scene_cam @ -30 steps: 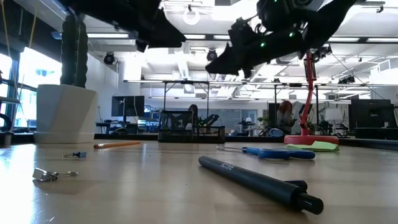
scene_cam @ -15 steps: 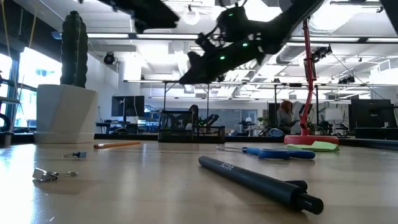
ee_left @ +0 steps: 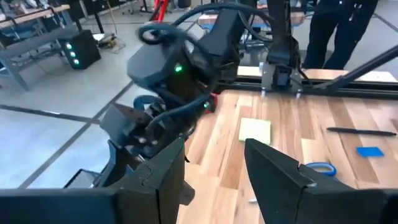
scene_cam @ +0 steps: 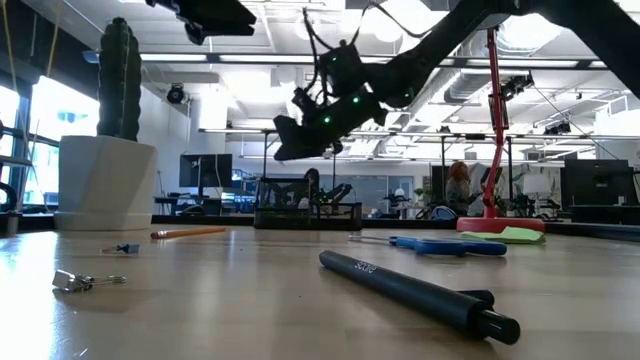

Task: Pick and place office supplies into organizer

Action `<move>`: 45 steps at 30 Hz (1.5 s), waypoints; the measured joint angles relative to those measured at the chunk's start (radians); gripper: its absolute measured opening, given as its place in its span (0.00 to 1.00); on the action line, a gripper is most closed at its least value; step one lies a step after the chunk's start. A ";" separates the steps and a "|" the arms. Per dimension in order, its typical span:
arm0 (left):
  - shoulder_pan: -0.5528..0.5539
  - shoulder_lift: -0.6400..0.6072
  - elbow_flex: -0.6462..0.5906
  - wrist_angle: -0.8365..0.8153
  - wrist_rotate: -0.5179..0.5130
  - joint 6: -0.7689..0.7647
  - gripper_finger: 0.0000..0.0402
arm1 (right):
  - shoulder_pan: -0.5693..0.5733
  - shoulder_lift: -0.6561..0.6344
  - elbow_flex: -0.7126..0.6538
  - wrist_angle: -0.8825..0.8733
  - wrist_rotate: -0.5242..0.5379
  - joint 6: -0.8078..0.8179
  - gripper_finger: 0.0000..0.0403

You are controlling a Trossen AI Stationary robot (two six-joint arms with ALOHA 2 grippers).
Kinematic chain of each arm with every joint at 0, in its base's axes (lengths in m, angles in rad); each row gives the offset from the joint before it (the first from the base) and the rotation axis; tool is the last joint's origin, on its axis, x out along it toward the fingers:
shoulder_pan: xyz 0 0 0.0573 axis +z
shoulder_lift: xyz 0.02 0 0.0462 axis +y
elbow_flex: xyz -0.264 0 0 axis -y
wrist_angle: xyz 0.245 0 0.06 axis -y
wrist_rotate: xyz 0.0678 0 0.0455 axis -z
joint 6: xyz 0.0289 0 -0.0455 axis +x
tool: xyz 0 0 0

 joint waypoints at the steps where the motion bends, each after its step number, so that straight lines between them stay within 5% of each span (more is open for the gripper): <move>1: 0.000 0.000 0.000 0.001 0.000 0.000 0.39 | -0.006 0.006 0.007 -0.011 0.000 -0.001 0.18; 15: 0.000 0.000 0.000 0.002 0.000 -0.019 0.39 | -0.074 0.009 0.013 -0.057 -0.099 0.037 0.19; 28: 0.000 0.000 0.000 -0.022 0.000 -0.026 0.39 | -0.071 0.009 0.013 -0.129 -0.093 0.026 0.45; 36: 0.000 0.000 0.000 -0.032 0.004 -0.032 0.39 | -0.015 -0.032 0.013 -0.316 -0.097 -0.017 0.48; 45: 0.000 0.001 0.000 -0.061 0.059 -0.067 0.39 | 0.192 -0.087 -0.018 -0.573 0.105 -0.052 0.41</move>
